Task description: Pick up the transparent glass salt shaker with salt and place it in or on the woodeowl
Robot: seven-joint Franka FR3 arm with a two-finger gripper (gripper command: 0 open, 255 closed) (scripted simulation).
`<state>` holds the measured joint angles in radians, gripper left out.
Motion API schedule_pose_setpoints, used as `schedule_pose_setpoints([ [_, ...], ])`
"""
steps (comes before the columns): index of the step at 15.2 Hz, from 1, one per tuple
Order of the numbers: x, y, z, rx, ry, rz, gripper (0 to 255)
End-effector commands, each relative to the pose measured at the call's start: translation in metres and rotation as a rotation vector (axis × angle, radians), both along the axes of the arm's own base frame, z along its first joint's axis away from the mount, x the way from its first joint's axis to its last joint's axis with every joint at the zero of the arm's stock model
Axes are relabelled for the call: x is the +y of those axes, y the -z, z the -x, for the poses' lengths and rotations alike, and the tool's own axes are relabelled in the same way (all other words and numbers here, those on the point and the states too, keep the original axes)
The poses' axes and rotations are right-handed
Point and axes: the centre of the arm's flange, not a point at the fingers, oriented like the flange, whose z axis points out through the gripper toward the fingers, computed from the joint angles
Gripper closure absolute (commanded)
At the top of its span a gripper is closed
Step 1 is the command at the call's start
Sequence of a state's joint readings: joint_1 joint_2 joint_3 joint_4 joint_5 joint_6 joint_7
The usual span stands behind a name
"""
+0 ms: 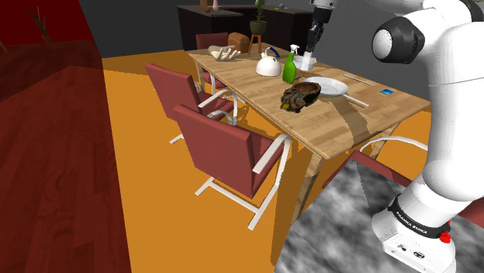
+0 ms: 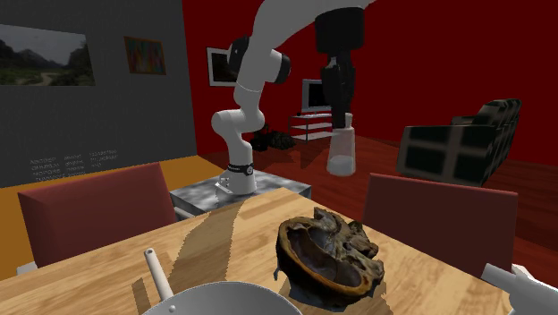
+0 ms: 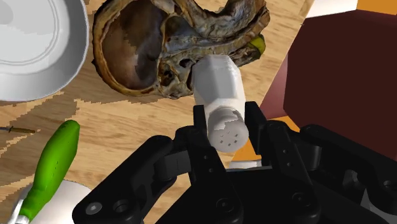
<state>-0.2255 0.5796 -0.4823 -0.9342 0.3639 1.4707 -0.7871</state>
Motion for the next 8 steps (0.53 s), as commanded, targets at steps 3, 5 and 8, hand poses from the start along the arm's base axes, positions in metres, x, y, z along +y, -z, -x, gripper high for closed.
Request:
schedule_pose_setpoints([
  [3, 0.001, 0.019, -0.002, -0.001, 0.0, 0.0, 255],
  [5, 0.001, 0.03, -0.002, -0.001, 0.0, 0.0, 255],
  [8, 0.001, 0.046, -0.002, -0.001, 0.0, 0.0, 255],
])
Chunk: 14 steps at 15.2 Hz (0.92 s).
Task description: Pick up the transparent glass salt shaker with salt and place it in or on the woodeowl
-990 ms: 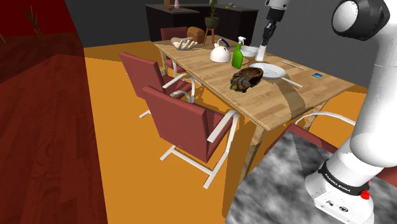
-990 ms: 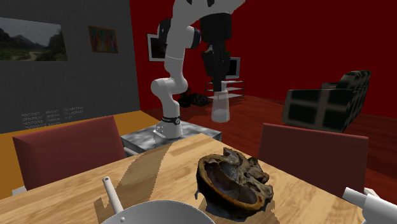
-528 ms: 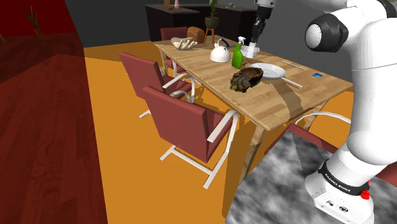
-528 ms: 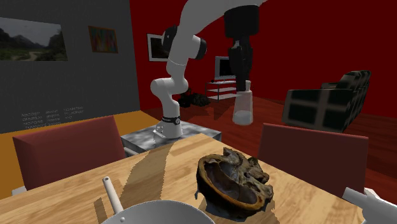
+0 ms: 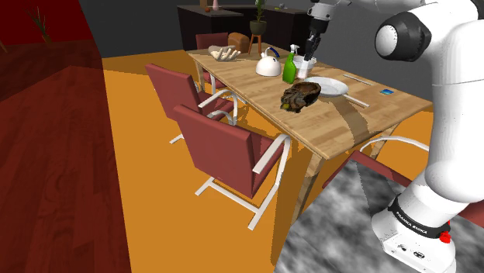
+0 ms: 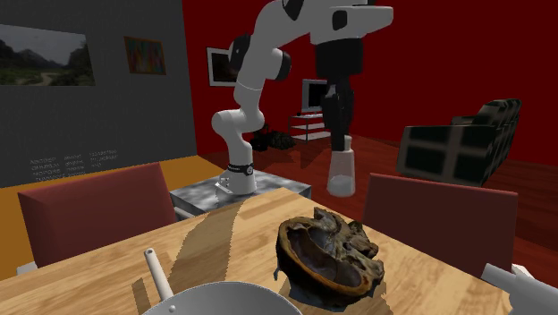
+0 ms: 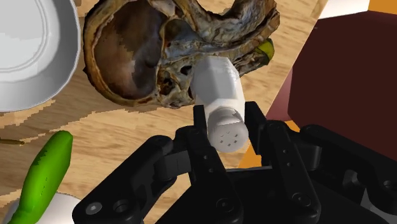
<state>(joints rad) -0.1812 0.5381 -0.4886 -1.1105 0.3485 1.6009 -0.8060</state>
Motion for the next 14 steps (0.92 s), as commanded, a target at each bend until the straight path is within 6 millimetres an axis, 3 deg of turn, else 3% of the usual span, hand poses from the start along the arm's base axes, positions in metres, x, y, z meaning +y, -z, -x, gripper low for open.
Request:
schedule_pose_setpoints([
  [1, 0.001, 0.011, 0.0, -0.001, 0.0, 0.001, 255],
  [10, 0.001, 0.062, 0.0, -0.001, 0.0, 0.001, 255],
  [14, 0.001, 0.062, 0.0, -0.001, 0.0, 0.001, 255],
])
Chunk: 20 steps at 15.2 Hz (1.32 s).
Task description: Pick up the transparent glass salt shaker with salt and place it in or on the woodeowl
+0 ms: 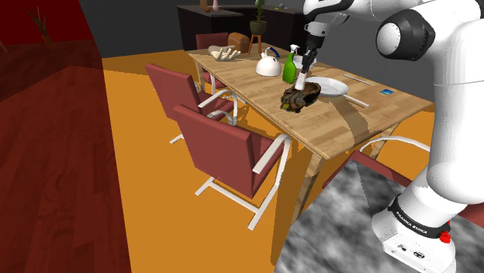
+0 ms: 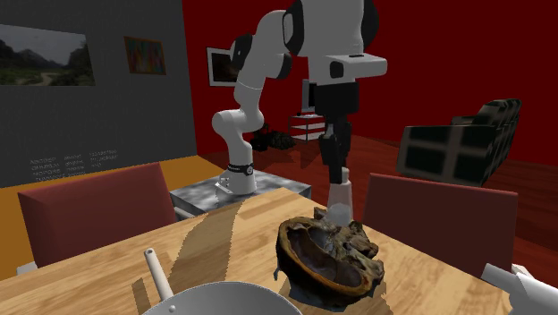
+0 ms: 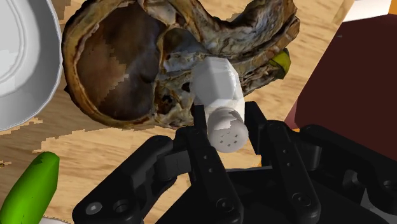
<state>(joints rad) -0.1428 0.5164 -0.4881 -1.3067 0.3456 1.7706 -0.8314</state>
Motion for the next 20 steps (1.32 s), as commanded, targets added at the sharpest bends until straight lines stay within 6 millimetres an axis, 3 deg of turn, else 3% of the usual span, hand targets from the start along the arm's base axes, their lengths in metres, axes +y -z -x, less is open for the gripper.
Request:
schedule_pose_setpoints([
  [1, 0.0, 0.0, 0.0, 0.0, 0.0, 0.0, 255],
  [4, 0.0, 0.0, 0.0, 0.0, 0.0, 0.0, 255],
  [5, 0.0, 0.0, 0.0, 0.0, 0.0, 0.0, 0],
  [10, 0.0, 0.0, 0.0, 0.0, 0.0, 0.0, 0],
  [14, -0.004, -0.05, 0.003, 0.0, 0.0, 0.0, 0],
  [20, -0.004, -0.05, 0.003, 0.0, 0.0, 0.0, 0],
])
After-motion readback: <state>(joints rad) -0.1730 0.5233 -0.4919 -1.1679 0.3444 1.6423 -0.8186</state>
